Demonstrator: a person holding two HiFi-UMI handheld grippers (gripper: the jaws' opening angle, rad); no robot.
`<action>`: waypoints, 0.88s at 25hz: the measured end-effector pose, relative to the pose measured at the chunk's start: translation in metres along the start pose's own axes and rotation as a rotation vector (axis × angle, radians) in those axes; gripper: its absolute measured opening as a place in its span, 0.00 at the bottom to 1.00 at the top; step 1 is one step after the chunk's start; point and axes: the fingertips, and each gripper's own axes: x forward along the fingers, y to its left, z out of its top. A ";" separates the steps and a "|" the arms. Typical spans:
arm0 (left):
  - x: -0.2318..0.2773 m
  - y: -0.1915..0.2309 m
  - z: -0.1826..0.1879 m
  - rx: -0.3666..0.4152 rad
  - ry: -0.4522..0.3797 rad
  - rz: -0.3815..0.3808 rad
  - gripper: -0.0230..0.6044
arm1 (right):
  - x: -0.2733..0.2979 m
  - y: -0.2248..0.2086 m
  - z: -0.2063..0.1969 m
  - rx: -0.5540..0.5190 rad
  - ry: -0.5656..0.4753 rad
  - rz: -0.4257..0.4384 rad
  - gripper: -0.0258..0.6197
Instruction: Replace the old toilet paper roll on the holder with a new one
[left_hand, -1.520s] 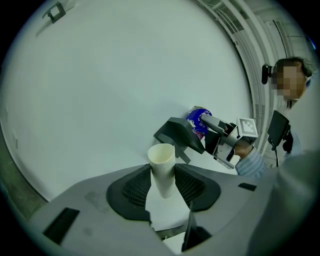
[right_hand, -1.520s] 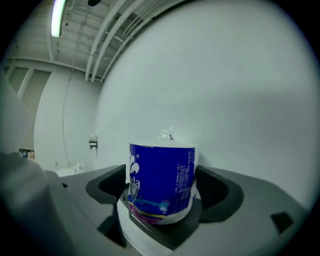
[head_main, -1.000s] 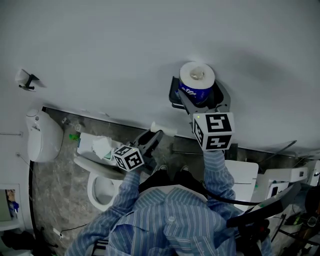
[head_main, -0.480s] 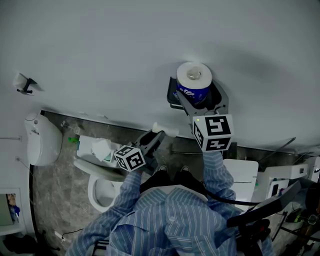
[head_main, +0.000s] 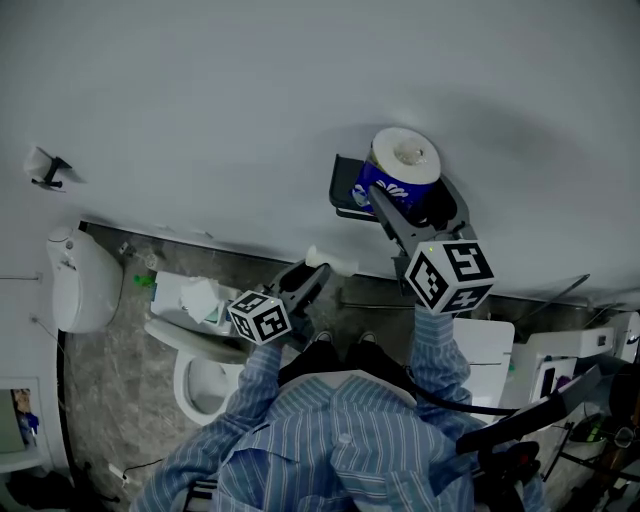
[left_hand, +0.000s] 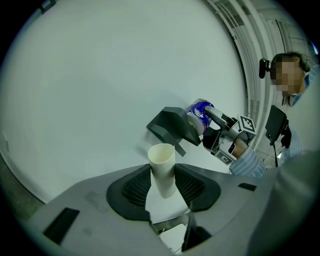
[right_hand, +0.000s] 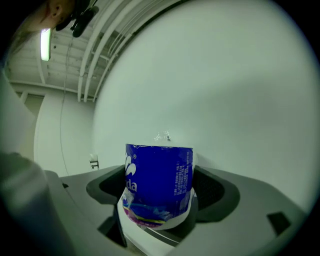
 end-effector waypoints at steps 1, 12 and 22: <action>0.002 -0.002 -0.001 0.000 0.004 -0.004 0.28 | -0.005 -0.003 0.001 0.035 -0.012 0.006 0.69; 0.028 -0.020 -0.018 -0.001 0.058 -0.060 0.28 | -0.075 -0.055 0.016 0.263 -0.142 -0.033 0.69; 0.042 -0.026 -0.028 -0.003 0.089 -0.086 0.28 | -0.125 -0.111 -0.019 0.425 -0.148 -0.158 0.69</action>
